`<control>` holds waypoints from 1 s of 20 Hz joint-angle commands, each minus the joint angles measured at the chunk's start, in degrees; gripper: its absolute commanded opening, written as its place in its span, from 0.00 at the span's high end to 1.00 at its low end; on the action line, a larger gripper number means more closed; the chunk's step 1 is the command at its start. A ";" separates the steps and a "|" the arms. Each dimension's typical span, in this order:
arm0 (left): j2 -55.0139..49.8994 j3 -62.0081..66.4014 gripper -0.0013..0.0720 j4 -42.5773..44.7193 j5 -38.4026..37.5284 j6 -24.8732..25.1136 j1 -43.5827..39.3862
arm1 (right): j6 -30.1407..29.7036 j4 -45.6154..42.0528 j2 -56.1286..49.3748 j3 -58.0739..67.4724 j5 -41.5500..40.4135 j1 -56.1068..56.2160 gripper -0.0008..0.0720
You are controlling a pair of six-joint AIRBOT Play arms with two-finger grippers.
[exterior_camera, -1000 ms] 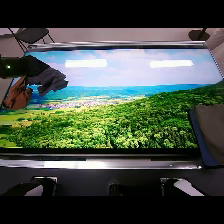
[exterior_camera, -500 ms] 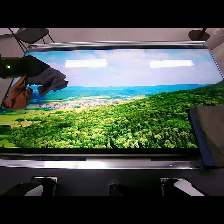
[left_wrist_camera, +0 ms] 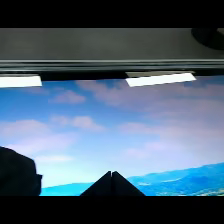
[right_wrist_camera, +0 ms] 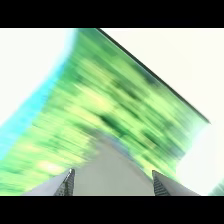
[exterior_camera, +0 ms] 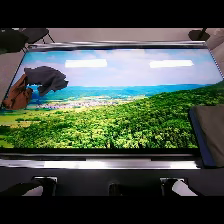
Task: Fold the shirts.
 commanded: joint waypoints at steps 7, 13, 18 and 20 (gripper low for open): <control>-6.23 -25.99 0.02 11.17 -21.55 -7.91 -3.08 | 7.06 6.12 -12.22 -7.26 23.15 39.15 0.23; 1.27 -38.36 0.02 9.16 -9.46 -9.73 -3.50 | 7.02 1.97 -12.59 -10.32 18.99 42.25 0.23; 1.14 -38.36 0.02 9.11 -9.44 -9.73 -3.50 | 7.02 1.99 -12.57 -10.32 18.67 42.25 0.23; 1.14 -38.36 0.02 9.11 -9.44 -9.73 -3.50 | 7.02 1.99 -12.57 -10.32 18.67 42.25 0.23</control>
